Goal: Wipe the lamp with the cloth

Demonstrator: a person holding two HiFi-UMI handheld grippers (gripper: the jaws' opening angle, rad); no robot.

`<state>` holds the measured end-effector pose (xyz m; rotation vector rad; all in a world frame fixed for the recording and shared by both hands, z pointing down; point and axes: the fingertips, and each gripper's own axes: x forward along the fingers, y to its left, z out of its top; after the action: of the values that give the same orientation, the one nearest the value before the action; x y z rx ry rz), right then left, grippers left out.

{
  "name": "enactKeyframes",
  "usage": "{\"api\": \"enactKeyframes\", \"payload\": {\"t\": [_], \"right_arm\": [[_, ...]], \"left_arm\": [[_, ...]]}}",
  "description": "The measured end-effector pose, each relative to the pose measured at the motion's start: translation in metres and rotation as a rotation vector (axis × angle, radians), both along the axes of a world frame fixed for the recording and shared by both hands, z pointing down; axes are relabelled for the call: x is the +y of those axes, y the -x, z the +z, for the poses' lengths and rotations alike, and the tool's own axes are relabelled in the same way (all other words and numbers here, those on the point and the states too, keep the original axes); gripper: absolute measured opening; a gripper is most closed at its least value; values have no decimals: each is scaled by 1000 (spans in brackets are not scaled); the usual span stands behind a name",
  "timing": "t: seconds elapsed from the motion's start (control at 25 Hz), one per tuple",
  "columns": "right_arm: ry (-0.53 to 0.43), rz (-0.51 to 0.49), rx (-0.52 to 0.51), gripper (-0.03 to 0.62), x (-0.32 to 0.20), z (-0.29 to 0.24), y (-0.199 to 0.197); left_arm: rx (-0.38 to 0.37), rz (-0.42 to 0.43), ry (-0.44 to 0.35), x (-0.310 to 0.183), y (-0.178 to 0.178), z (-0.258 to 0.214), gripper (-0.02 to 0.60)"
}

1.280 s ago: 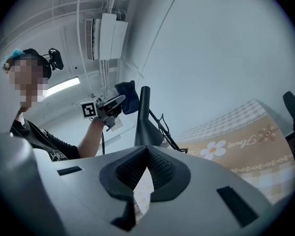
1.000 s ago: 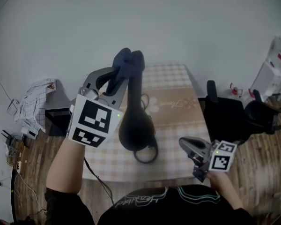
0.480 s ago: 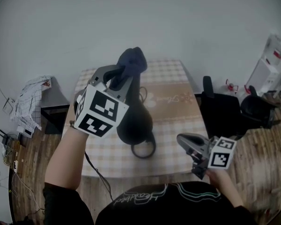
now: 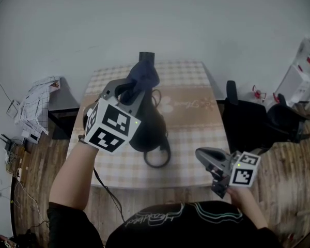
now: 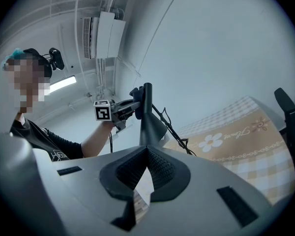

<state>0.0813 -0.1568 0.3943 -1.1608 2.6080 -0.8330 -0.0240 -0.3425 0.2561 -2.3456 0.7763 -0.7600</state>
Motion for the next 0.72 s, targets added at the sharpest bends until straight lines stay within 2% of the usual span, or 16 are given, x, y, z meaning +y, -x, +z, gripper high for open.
{"api": "enactKeyframes", "payload": {"t": [0.72], "right_arm": [[13,-14,-43,11,30,0,-8]], "left_arm": [[-82,-57,81,35,10,51,72]]}}
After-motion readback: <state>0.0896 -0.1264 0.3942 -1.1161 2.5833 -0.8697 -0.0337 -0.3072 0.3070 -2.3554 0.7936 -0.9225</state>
